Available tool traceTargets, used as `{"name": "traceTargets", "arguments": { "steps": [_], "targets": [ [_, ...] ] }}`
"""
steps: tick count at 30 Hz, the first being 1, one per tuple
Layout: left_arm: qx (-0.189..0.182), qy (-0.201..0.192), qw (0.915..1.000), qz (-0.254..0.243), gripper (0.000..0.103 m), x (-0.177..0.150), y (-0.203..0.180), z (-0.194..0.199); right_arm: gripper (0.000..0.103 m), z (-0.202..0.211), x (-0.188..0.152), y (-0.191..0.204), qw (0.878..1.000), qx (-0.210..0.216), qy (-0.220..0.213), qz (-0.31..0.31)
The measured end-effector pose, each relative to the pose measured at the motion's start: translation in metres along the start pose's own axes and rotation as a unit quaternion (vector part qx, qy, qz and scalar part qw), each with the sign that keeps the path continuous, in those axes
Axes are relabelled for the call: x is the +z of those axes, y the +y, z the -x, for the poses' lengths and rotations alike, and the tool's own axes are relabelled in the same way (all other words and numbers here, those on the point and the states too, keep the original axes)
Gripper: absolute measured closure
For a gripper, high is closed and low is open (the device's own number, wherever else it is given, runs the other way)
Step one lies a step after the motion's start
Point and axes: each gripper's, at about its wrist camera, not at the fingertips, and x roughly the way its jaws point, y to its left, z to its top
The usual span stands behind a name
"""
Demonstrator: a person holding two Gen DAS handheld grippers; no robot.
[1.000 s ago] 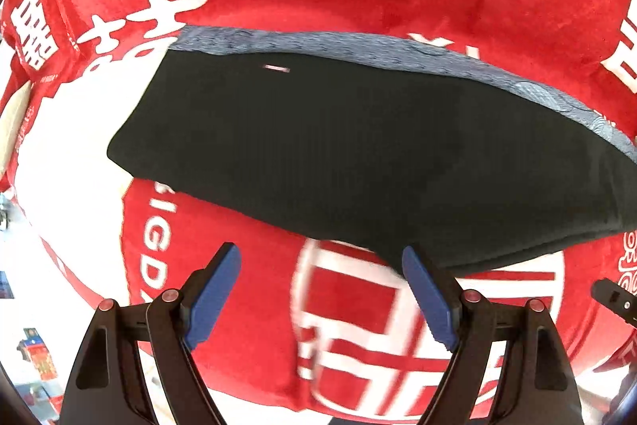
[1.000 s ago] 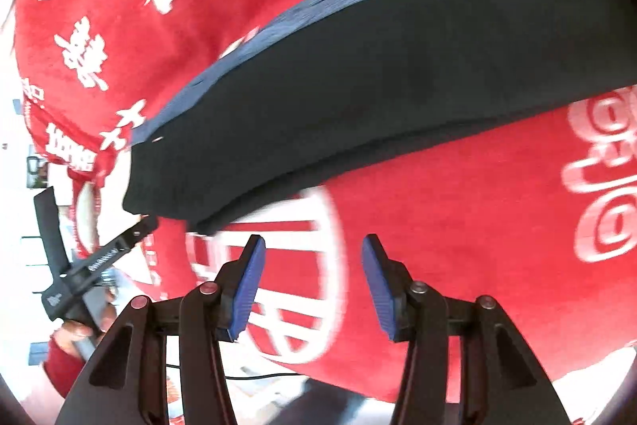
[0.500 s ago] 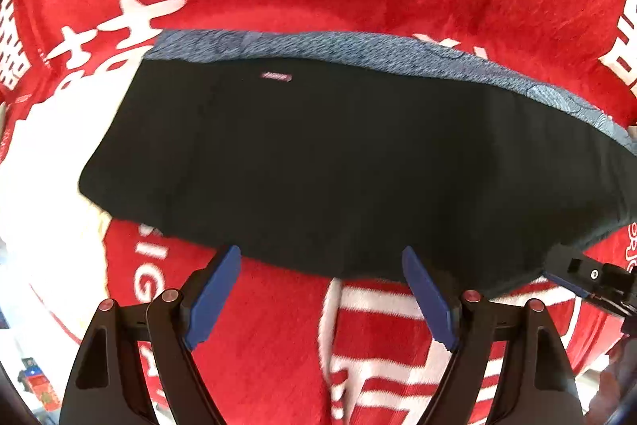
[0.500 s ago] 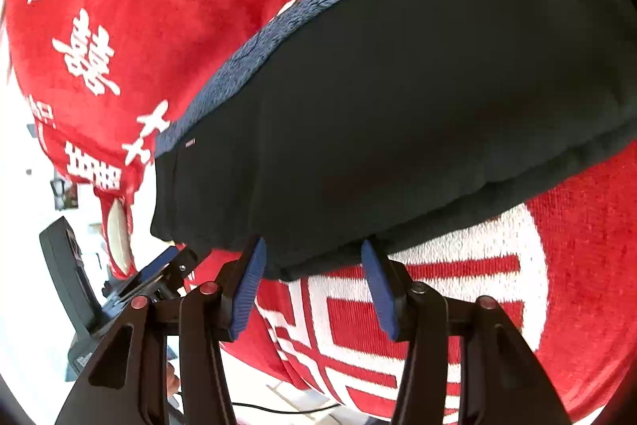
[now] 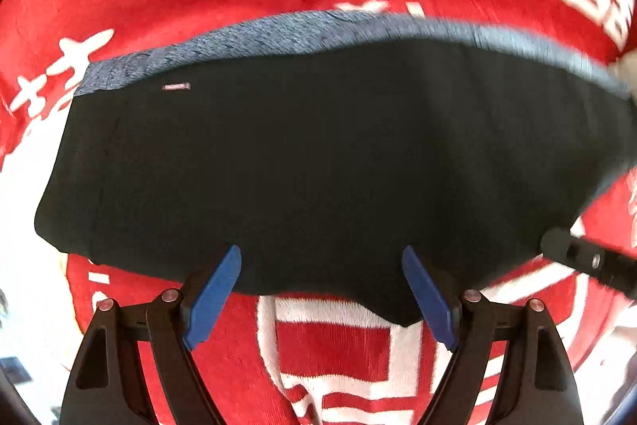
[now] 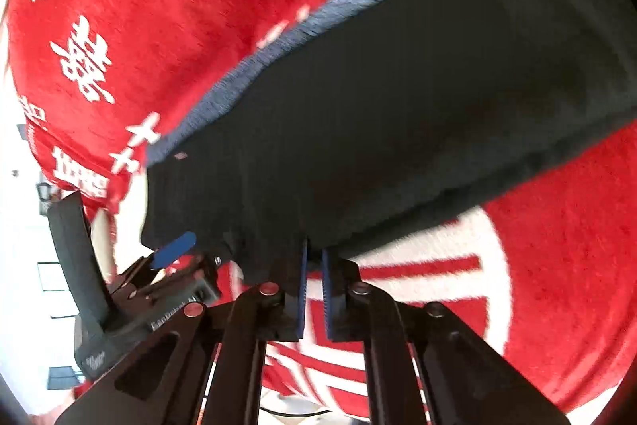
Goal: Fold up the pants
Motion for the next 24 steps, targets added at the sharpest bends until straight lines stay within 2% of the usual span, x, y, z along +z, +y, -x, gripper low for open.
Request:
{"name": "traceTargets", "arguments": {
  "steps": [3,6,8,10,12,18,19,24],
  "targets": [
    [0.01,-0.013,0.9999,-0.001,0.018,-0.003,-0.003,-0.002,0.097,-0.004,-0.001,-0.01,1.0,0.006,0.007,-0.003],
    [0.007,-0.001,1.0,0.006,0.018,0.0,0.001,-0.002,0.091,0.006,-0.003,-0.014,1.0,-0.019,0.02,0.002],
    [0.009,0.001,1.0,0.002,0.018,0.003,0.002,0.003,0.091,0.022,-0.005,-0.022,0.999,-0.027,0.021,0.001],
    [0.005,0.001,1.0,0.005,0.018,0.005,0.004,0.01,0.082,0.045,-0.005,-0.031,0.999,-0.047,0.004,0.005],
    [-0.004,-0.002,0.9999,0.012,0.018,0.01,0.002,0.018,0.06,0.069,-0.002,-0.042,0.997,-0.078,-0.021,0.009],
    [-0.007,-0.011,0.9999,-0.005,0.018,0.032,-0.037,0.022,0.06,0.125,0.026,-0.083,0.98,-0.171,-0.099,0.003],
    [-0.009,-0.009,0.9999,-0.003,0.018,0.035,-0.044,0.021,0.06,0.134,0.034,-0.096,0.978,-0.176,-0.109,-0.014],
    [-0.009,0.001,1.0,-0.002,0.018,0.047,-0.084,0.013,0.06,0.174,0.061,-0.181,0.966,-0.146,-0.144,-0.159]
  ]
}}
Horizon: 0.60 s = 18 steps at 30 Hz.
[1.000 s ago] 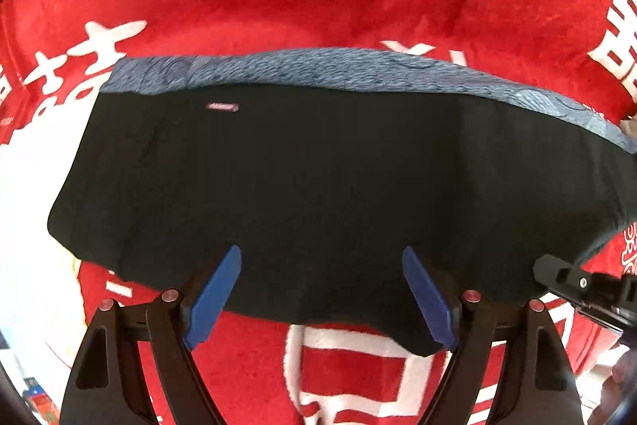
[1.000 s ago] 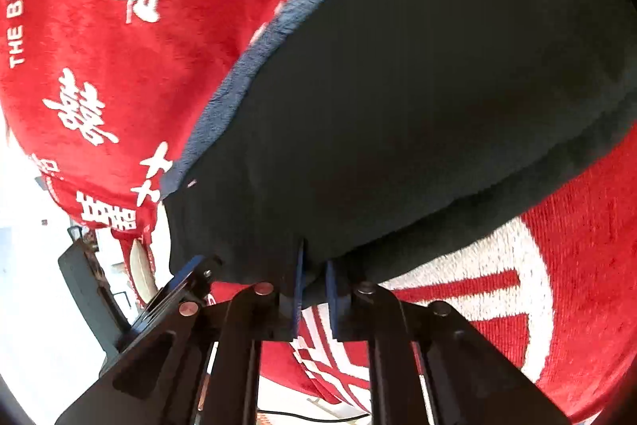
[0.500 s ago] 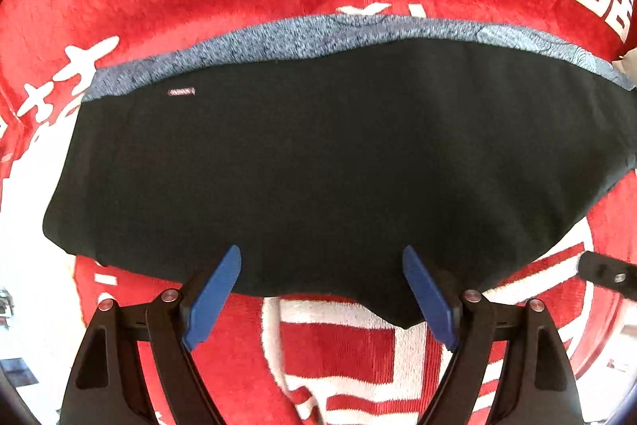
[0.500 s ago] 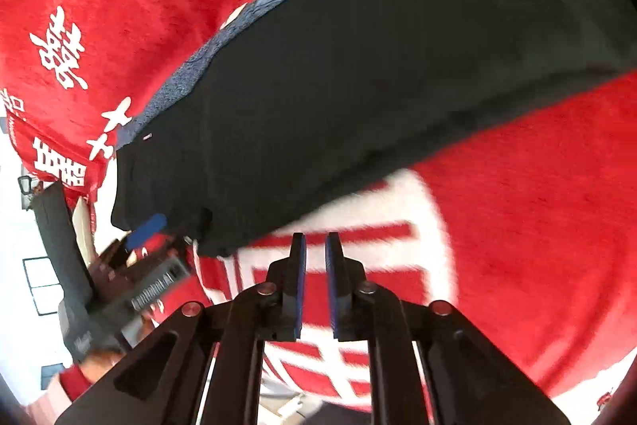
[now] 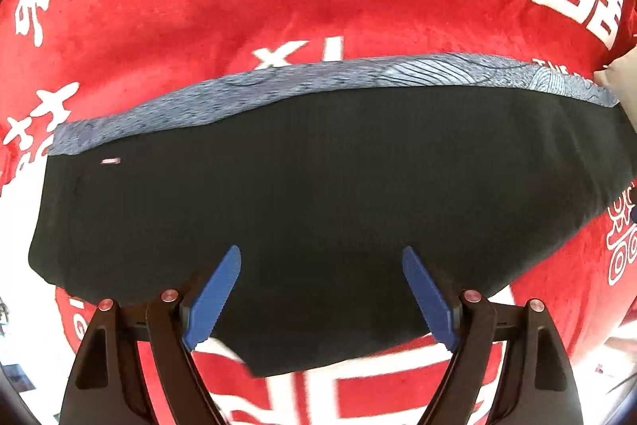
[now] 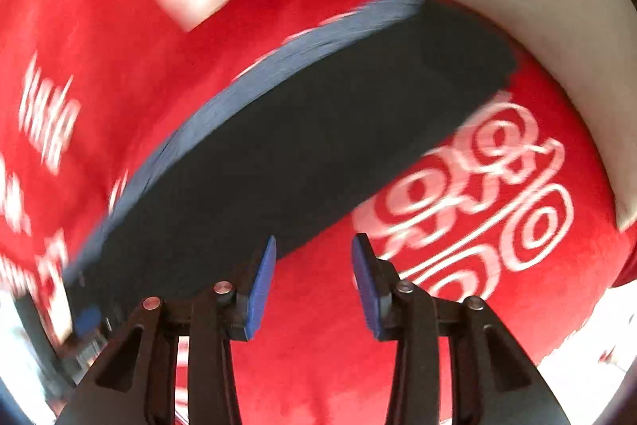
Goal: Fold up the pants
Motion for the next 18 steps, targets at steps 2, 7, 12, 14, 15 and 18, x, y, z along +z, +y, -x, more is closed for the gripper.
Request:
{"name": "traceTargets", "arguments": {
  "steps": [2,7,12,14,15,18],
  "targets": [
    [0.0,0.006,1.0,0.005,0.018,0.002,-0.009,-0.005,0.06,-0.005,0.02,-0.032,0.998,0.022,0.001,-0.057],
    [0.017,0.01,0.9996,0.017,0.018,0.001,-0.02,-0.012,0.06,-0.016,0.052,-0.071,0.993,0.038,-0.019,-0.106],
    [0.032,0.013,0.9992,0.019,0.018,0.001,-0.026,-0.01,0.087,-0.018,0.069,-0.063,0.997,0.018,-0.01,-0.068],
    [0.037,0.013,0.9991,0.014,0.018,0.0,-0.028,-0.009,0.088,-0.007,0.069,-0.052,0.999,0.001,-0.03,-0.018],
    [0.039,0.011,0.9991,0.012,0.018,0.0,-0.029,-0.009,0.089,-0.006,0.068,-0.049,0.999,-0.009,-0.037,-0.001],
    [0.054,0.002,0.9985,0.007,0.01,-0.002,-0.032,-0.012,0.087,-0.026,0.072,-0.058,1.0,-0.024,-0.017,-0.001]
  ]
}}
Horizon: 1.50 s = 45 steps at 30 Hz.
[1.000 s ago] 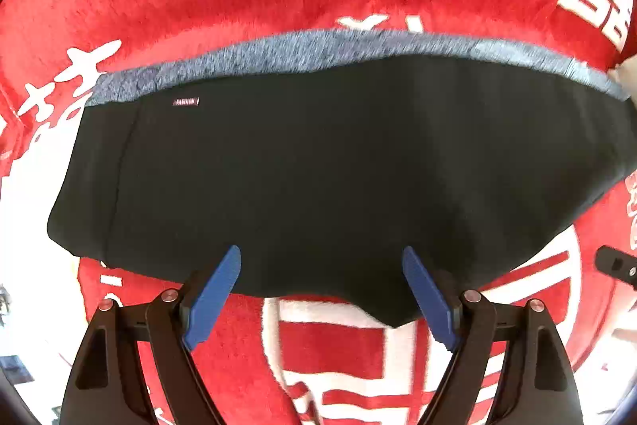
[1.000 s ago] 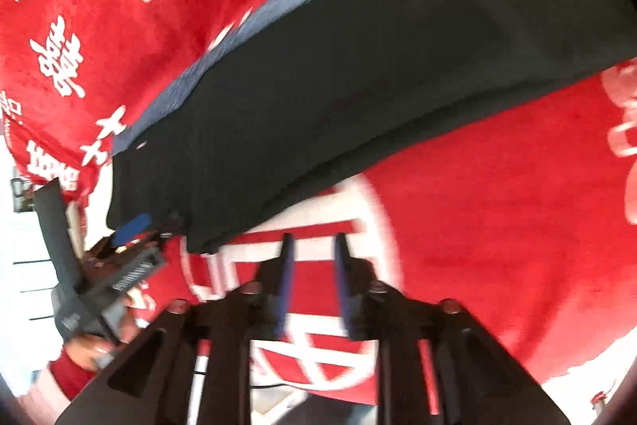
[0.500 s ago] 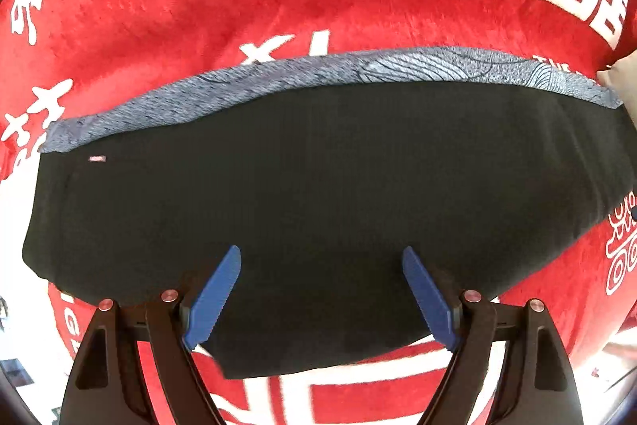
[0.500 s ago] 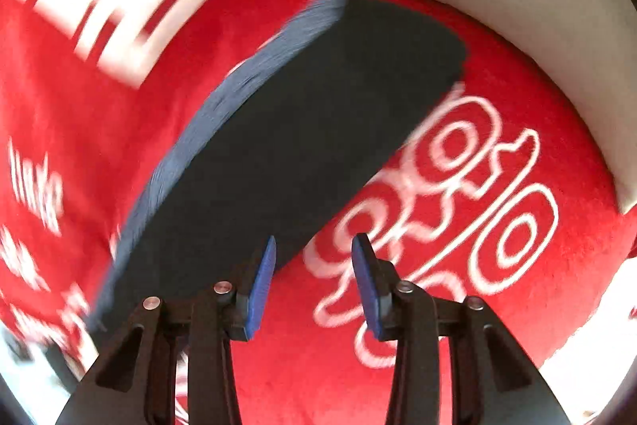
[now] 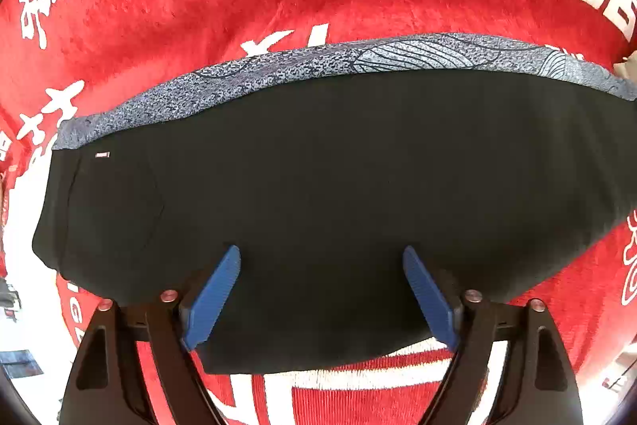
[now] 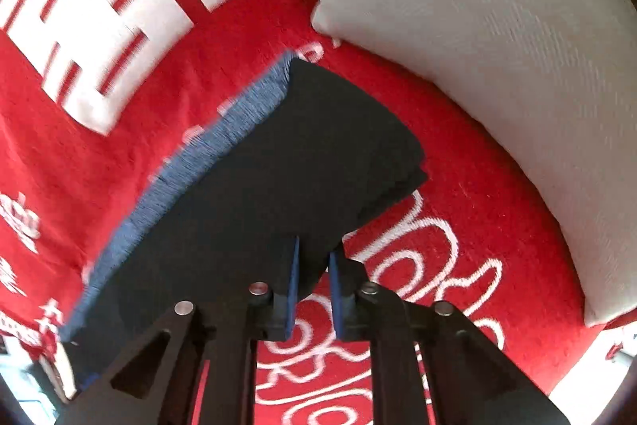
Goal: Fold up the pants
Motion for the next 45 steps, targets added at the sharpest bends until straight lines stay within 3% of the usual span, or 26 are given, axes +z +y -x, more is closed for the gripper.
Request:
{"name": "traceTargets", "arguments": {
  "steps": [2,5,11,14,19,22,26,37,42,45],
  "targets": [
    [0.0,0.005,1.0,0.005,0.009,0.002,0.003,0.0,0.084,0.002,0.0,0.001,1.0,0.002,-0.006,-0.002],
    [-0.009,0.013,0.9998,0.013,0.009,0.008,0.008,0.002,0.072,0.023,-0.005,0.005,0.999,-0.038,-0.021,0.015],
    [-0.029,-0.006,0.9993,0.023,0.009,0.031,0.003,0.016,0.071,0.048,-0.01,0.034,0.994,-0.041,-0.036,0.092],
    [-0.031,-0.006,0.9994,0.015,0.009,0.038,-0.011,0.014,0.057,0.04,-0.014,0.069,0.988,-0.039,-0.032,0.147],
    [-0.035,0.03,0.9989,-0.001,0.009,0.031,-0.03,-0.01,0.052,0.012,-0.038,0.116,0.969,-0.049,-0.002,0.242],
    [-0.035,0.016,0.9992,0.009,0.001,0.031,-0.027,-0.013,0.049,-0.014,-0.047,0.126,0.959,-0.073,0.02,0.271],
    [-0.064,0.029,0.9971,0.028,0.001,0.033,-0.016,-0.019,0.042,-0.018,-0.051,0.125,0.958,-0.079,0.004,0.275],
    [-0.058,0.026,0.9978,0.016,0.001,0.04,-0.017,-0.022,0.034,-0.025,-0.045,0.131,0.957,-0.082,0.009,0.278],
    [-0.061,0.027,0.9976,0.016,0.0,0.036,-0.018,-0.021,0.023,-0.032,-0.045,0.135,0.957,-0.073,0.02,0.281],
    [-0.062,0.027,0.9976,0.017,0.0,0.036,-0.018,-0.023,0.022,-0.033,-0.046,0.138,0.955,-0.076,0.021,0.285]
  ]
}}
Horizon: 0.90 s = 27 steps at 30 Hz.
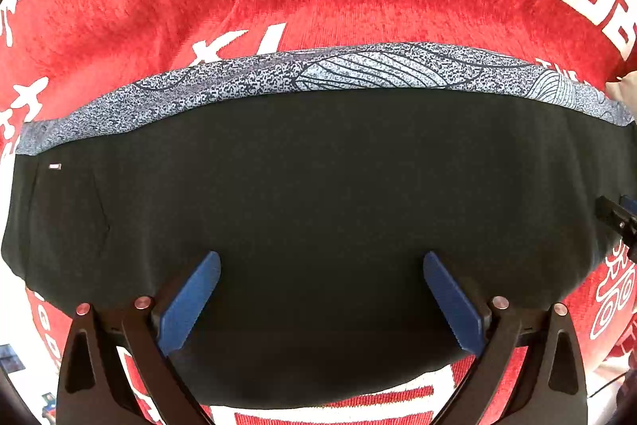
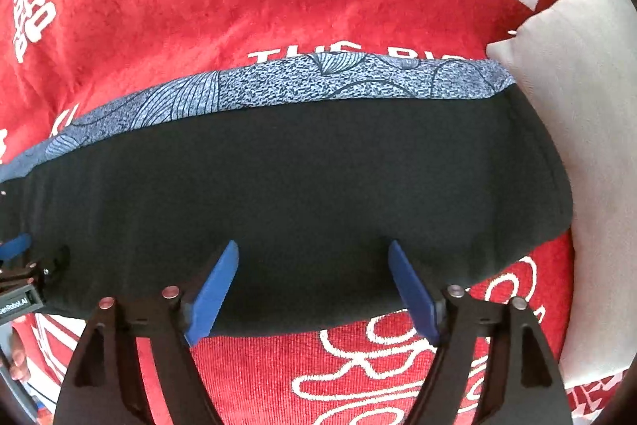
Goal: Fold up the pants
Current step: 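Smooth the folded trousers with both open grippers along the waistband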
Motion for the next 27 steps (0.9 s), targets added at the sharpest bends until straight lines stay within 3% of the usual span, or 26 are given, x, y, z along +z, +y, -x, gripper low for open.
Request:
{"name": "traceTargets", "arguments": {
  "steps": [15,19,27],
  "targets": [
    [0.021,0.007,0.9997,0.013,0.001,-0.002,-0.001,0.002,0.022,0.008,-0.015,-0.003,1.0,0.003,-0.003,0.0],
    [0.042,0.007,0.9991,-0.002,0.001,-0.003,-0.011,0.008,0.022,0.012,-0.02,-0.004,1.0,0.006,-0.003,0.004],
    [0.036,0.0,0.9986,-0.04,0.001,-0.01,-0.036,0.028,0.022,0.025,-0.032,-0.017,1.0,0.023,-0.006,-0.007]
  ]
}}
